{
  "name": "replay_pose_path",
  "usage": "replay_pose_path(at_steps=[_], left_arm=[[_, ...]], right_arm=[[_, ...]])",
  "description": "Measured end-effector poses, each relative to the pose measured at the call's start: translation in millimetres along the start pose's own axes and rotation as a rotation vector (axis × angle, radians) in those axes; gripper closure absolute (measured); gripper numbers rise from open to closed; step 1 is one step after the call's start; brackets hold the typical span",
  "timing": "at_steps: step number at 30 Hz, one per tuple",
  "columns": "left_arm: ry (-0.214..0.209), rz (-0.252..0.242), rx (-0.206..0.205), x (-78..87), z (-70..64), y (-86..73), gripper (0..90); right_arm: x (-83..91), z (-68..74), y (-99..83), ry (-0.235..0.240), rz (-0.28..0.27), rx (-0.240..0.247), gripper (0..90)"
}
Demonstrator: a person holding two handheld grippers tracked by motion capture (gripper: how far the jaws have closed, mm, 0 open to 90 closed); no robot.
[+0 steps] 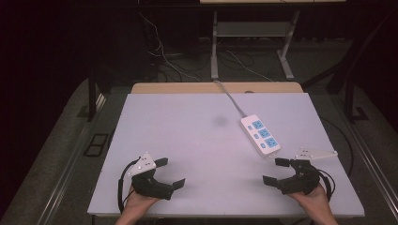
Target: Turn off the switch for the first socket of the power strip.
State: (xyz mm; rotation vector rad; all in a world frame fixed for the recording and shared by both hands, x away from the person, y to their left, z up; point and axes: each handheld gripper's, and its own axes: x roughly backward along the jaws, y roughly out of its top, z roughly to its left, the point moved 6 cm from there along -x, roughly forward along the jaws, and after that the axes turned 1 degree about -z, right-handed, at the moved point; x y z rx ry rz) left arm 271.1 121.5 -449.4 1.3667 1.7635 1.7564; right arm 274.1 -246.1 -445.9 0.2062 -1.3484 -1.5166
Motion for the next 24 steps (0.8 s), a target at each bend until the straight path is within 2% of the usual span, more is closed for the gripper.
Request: replay_pose_path(at_steps=[24], left_arm=[[-0.005,0.015,-0.004,0.0,1.2,-1.7,0.0]], right_arm=[[1.3,-0.3,-0.5,-0.002,0.022,-0.006,0.4]])
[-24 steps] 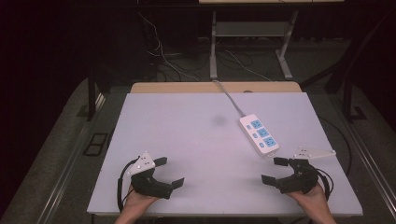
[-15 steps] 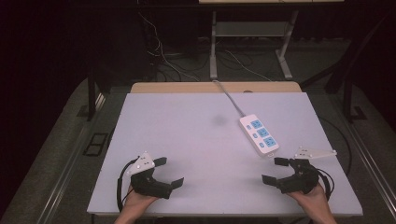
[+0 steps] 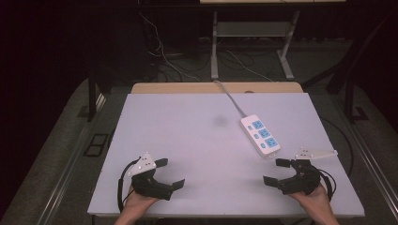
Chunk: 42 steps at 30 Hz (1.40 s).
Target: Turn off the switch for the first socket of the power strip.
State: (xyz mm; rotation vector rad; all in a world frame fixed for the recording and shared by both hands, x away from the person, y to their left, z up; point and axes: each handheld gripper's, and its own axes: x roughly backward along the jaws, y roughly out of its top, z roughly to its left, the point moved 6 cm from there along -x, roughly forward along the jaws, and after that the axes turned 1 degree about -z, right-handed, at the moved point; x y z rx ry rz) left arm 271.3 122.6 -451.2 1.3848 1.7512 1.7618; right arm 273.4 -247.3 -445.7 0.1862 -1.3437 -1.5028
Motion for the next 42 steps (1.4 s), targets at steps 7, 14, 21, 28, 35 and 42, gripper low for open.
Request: replay_pose_path(at_steps=[7,14,21,28,35,42], left_arm=[[0.0,0.002,-0.001,0.2,0.0,-0.5,0.0],[0.003,0.002,0.003,0.9,0.3,-0.9,0.0],[0.003,0.0,0.004,1.3,0.6,-0.9,0.0],[0.003,-0.002,0.006,1.6,1.0,-1.0,0.0],[0.002,-0.001,0.006,1.7,1.1,-1.2,0.0],[0.001,-0.001,0.008,1.7,1.3,-1.3,0.0]], right_arm=[[1.8,0.2,1.3,-0.01,0.013,0.001,0.4],[4.3,-3.3,2.9,-0.014,0.036,-0.012,0.4],[4.7,-3.9,7.3,-0.015,0.051,-0.007,0.4],[5.3,-5.4,17.4,-0.014,0.063,0.005,0.4],[5.8,-5.8,23.3,-0.013,0.071,0.014,0.4],[5.8,-7.9,27.9,-0.014,0.083,0.016,0.4]])
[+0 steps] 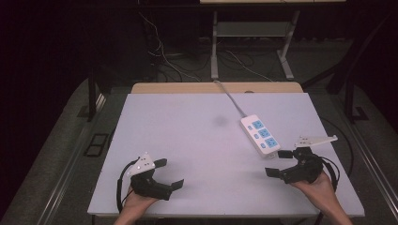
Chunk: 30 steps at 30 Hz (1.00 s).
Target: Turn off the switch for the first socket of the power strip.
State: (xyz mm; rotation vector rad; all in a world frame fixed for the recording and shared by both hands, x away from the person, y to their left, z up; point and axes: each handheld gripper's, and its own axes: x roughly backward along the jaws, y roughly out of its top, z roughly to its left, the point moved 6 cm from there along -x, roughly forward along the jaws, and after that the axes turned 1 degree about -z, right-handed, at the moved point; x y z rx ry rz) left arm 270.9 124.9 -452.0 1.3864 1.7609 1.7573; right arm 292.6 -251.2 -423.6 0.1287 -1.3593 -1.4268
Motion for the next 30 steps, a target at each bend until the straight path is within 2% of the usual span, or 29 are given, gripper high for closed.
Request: replay_pose_path(at_steps=[16,30], left_arm=[[-0.002,0.004,0.002,-0.4,0.0,-0.5,0.0],[-0.001,0.008,0.003,-0.4,0.5,-1.1,0.0]], right_arm=[[-0.8,-6.6,11.4,-0.002,0.021,0.0,0.4],[-2.0,-17.5,32.6,-0.003,0.051,0.013,0.4]])
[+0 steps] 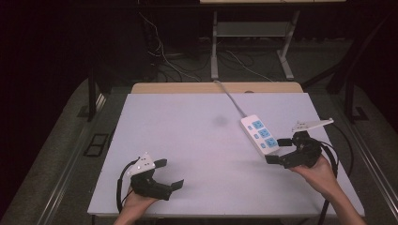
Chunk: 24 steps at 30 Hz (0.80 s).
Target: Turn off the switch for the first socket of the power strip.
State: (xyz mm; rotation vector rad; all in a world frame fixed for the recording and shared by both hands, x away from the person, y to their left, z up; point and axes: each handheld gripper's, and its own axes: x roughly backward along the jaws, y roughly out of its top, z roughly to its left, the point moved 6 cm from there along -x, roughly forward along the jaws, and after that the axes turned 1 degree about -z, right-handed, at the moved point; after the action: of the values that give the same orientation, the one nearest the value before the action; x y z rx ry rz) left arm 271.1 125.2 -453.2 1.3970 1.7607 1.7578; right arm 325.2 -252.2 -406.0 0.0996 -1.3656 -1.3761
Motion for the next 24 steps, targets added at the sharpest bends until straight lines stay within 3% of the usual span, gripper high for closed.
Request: replay_pose_path(at_steps=[24], left_arm=[[-0.002,-0.001,0.006,0.2,1.0,-0.3,0.0]], right_arm=[[-9.7,-16.3,31.5,-0.017,0.067,0.023,0.4]])
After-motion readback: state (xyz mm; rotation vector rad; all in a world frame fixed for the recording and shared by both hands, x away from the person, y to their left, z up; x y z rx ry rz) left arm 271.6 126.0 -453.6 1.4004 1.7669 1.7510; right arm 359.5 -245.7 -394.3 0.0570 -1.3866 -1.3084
